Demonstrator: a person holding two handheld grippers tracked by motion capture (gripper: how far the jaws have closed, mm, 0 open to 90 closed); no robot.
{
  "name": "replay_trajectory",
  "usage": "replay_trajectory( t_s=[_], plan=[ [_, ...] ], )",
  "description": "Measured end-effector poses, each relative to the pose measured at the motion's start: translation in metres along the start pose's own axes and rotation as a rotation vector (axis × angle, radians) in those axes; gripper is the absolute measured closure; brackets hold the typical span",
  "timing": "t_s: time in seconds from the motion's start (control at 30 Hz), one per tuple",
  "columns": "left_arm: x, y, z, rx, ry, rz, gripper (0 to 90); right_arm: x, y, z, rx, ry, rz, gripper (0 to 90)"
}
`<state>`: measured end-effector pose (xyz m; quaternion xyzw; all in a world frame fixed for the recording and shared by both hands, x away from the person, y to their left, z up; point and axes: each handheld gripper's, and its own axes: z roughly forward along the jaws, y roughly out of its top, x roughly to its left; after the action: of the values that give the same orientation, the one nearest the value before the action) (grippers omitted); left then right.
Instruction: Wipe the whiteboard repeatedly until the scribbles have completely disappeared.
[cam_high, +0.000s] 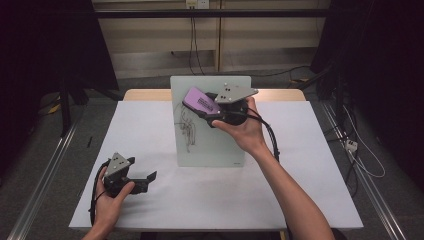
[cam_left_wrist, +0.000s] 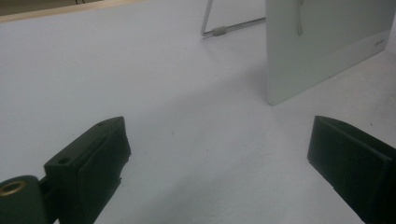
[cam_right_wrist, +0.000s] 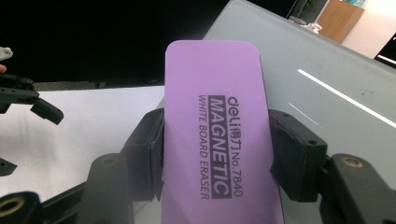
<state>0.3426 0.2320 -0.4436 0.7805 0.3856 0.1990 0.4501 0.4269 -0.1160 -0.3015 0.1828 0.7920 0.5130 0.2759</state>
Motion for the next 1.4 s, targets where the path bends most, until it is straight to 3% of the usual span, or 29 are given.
replay_trajectory(
  t_s=[0.4,1.1,1.4],
  plan=[
    [0.001,0.000,0.000,0.003,0.012,-0.003,5.3,0.007,0.000,0.004,0.027,-0.020,-0.037,41.7],
    [-0.001,0.000,0.001,0.006,0.001,0.001,5.3,0.032,-0.020,0.025,0.104,0.072,-0.032,41.9],
    [0.000,-0.001,0.001,0.000,0.002,-0.009,5.3,0.029,-0.018,0.023,0.090,0.070,-0.016,41.8]
  ],
)
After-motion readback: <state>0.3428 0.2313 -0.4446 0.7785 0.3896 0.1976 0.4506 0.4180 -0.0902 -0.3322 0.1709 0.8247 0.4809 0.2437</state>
